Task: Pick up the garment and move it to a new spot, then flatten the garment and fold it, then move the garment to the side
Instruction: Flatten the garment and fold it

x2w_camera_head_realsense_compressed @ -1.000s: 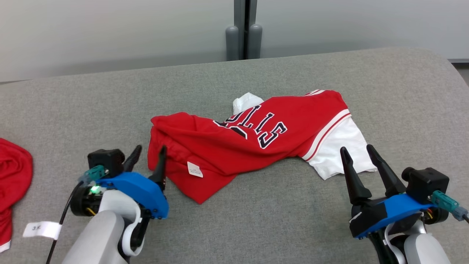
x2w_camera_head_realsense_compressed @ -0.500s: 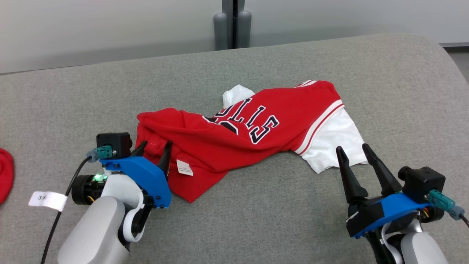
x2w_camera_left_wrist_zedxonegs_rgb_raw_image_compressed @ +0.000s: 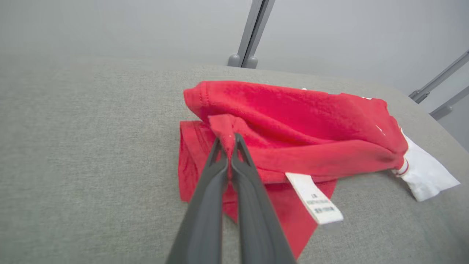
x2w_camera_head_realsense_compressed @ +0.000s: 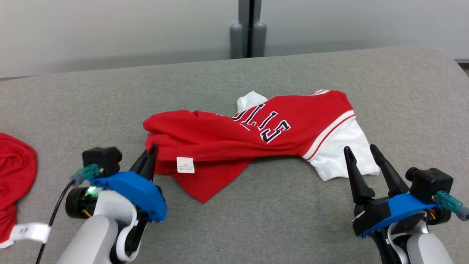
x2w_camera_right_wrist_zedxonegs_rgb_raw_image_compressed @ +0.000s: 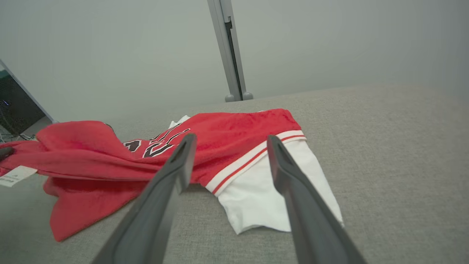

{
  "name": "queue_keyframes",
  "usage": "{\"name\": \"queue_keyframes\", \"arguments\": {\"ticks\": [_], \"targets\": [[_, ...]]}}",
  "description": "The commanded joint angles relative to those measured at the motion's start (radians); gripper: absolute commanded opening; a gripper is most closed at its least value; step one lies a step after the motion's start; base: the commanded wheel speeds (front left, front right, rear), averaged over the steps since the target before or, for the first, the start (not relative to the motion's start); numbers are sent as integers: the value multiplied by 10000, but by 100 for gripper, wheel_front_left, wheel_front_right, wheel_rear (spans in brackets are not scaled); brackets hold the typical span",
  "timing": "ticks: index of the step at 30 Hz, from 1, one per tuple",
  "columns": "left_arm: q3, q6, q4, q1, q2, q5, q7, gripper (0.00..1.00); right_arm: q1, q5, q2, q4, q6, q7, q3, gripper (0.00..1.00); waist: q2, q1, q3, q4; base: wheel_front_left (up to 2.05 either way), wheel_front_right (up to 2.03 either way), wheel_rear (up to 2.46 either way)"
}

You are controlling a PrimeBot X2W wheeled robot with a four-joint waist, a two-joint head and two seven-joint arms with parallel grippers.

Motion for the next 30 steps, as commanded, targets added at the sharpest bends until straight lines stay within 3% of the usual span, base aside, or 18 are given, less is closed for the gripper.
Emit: {"name": "queue_keyframes", "arguments": {"ticks": [1, 7, 11, 13, 19, 24, 30], "targets": [[178, 185, -504, 473, 198, -12, -219, 0, 86, -95, -15, -87, 6, 36, -118, 100, 0, 0, -77, 144, 0, 0, 0], [540, 809, -1865, 1799, 548, -192, -278, 0, 216, -174, -16, -234, 6, 207, -311, 100, 0, 0, -236, 452, 0, 0, 0], [628, 1112, -2072, 2432, 566, -331, -263, 0, 249, -171, -15, -312, 6, 251, -318, 100, 0, 0, -272, 535, 0, 0, 0], [628, 1157, -1871, 2596, 457, -374, -377, 100, 250, -163, -15, -310, 6, 273, -318, 100, 0, 0, -300, 555, 0, 0, 0], [757, 1111, -1076, 2792, 110, -534, -1005, 100, 276, -127, -15, -277, 6, 300, -317, 100, 0, 0, -446, 502, 0, 0, 0], [974, 686, -467, 2872, -137, -656, -2105, 100, 380, -218, -15, -333, 6, 358, -540, 100, 0, 0, -636, 455, 0, 0, 0], [1011, -3, -50, 2458, 3, -107, -3738, 100, 577, -390, -15, -294, 6, 442, -955, 100, 0, 0, -926, 427, 0, 0, 0]]}}
